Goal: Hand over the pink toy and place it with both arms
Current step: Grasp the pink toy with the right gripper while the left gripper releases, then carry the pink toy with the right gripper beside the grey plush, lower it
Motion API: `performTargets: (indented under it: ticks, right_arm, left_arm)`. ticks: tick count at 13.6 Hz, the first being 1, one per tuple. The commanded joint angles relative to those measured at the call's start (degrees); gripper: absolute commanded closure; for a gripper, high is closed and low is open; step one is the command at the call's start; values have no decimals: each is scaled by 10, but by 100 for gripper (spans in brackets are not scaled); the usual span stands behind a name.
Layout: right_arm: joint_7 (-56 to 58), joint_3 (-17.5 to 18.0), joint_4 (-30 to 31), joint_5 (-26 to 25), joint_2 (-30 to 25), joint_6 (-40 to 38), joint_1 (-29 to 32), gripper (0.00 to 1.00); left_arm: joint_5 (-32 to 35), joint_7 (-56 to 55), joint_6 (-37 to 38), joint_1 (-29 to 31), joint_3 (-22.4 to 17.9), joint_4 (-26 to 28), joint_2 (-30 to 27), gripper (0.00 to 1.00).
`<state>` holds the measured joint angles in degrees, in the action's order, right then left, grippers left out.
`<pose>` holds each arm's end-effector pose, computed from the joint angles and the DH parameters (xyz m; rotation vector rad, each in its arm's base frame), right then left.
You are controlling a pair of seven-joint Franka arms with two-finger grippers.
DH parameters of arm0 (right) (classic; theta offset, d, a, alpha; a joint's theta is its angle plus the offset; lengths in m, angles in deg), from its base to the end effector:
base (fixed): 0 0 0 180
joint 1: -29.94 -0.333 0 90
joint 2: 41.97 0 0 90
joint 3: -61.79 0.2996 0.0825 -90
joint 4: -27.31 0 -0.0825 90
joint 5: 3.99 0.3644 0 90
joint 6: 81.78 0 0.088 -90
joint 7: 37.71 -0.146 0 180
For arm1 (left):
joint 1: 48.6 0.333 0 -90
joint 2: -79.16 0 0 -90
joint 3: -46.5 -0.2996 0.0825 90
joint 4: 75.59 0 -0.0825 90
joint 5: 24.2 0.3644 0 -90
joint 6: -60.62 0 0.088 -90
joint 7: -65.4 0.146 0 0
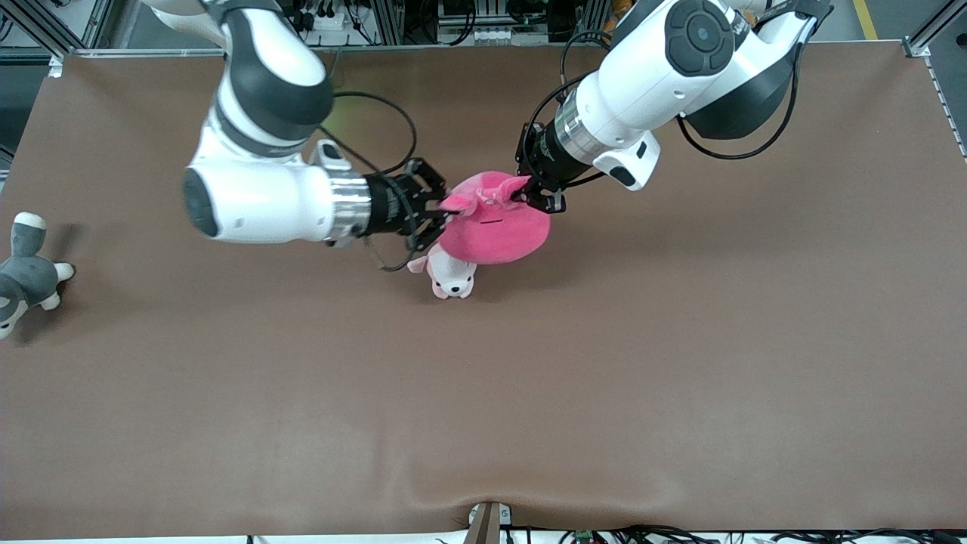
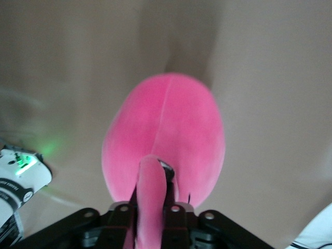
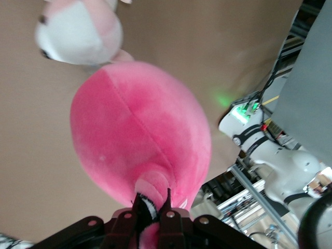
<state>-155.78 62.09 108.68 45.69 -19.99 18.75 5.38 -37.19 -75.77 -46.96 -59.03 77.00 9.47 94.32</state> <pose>0.5522 0.3624 0.4699 -1.6453 2.1126 1.1688 0.4826 -0.4080 0.5106 1.7955 2.3270 -0.5294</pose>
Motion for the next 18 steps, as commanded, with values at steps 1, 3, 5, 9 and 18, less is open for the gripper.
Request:
performTargets:
  ticks: [1, 3, 5, 9, 18]
  right_arm:
    - [-11, 7, -34, -24, -15, -44, 66, 100]
    - [-7, 7, -57, -40, -15, -75, 122, 100]
    - [28, 7, -71, -43, -15, -116, 189, 100]
    - [245, 8, -61, -46, -5, -231, 343, 100]
    - [815, 7, -17, -208, 187, -210, 546, 94]
  left_arm:
    - [45, -2, 13, 1, 2, -11, -10, 0]
    - [62, 17, 27, 8, 1, -10, -22, 0]
    - [97, 98, 78, 13, -4, -10, -41, 0]
    - [130, 334, 165, 69, -6, -10, -71, 0]
    - [130, 749, 251, 233, -6, -13, -125, 0]
